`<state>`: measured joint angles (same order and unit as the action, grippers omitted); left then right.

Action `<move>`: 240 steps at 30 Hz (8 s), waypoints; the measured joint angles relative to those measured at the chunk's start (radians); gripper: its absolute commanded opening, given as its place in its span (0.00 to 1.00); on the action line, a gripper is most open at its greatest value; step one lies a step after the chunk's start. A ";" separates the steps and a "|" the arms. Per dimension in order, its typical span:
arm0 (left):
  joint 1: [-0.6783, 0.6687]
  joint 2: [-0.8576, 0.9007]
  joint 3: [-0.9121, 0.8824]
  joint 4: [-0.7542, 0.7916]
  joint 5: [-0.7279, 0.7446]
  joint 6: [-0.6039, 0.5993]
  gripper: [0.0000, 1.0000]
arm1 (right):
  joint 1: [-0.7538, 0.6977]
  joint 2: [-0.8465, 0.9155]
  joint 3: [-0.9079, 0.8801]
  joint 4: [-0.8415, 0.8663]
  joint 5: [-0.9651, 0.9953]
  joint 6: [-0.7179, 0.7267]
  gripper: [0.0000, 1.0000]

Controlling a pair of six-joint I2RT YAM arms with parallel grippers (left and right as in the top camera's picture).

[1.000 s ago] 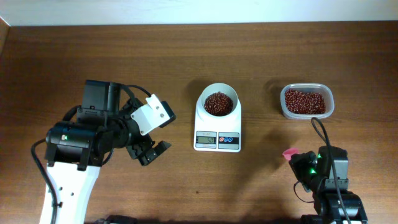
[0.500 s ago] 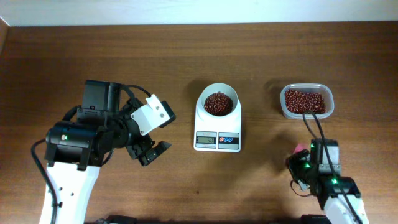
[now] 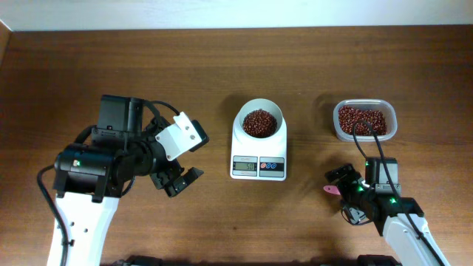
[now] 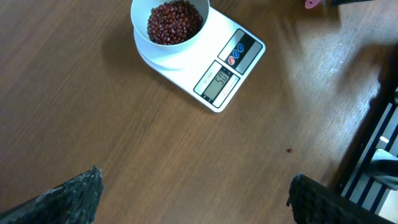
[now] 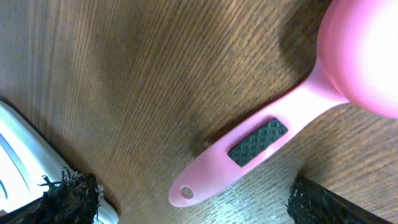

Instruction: Scoop and weigh 50g on scale

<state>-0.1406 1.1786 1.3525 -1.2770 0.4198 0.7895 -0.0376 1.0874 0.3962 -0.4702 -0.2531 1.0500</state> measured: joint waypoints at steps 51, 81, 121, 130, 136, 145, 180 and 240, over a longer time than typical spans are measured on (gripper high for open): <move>0.000 0.000 0.000 0.002 -0.020 0.000 0.99 | 0.000 -0.210 0.361 -0.169 0.066 -0.449 0.99; 0.000 0.000 0.000 0.002 -0.027 0.000 0.99 | 0.000 -0.561 0.168 -0.275 0.045 -0.587 0.99; 0.000 0.002 0.000 0.002 -0.027 0.000 0.99 | 0.061 -1.075 -0.272 0.215 0.178 -0.738 0.99; 0.000 0.002 0.000 0.002 -0.027 0.000 0.99 | 0.061 -1.075 -0.376 0.388 0.190 -0.777 0.99; 0.000 0.002 0.000 0.002 -0.027 0.000 0.99 | 0.061 -1.075 -0.381 0.395 0.193 -0.781 0.99; 0.000 0.002 0.000 0.002 -0.027 0.000 0.99 | 0.063 -1.075 -0.381 0.395 0.194 -0.784 0.99; 0.000 0.002 0.000 0.002 -0.027 0.000 0.99 | 0.066 -1.075 -0.381 0.393 0.208 -0.932 0.99; 0.000 0.002 0.000 0.002 -0.027 0.000 0.99 | 0.066 -1.075 -0.381 0.392 0.212 -1.076 0.99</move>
<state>-0.1406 1.1801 1.3525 -1.2751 0.3923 0.7898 0.0280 0.0128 0.0154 -0.0780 -0.0414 -0.0257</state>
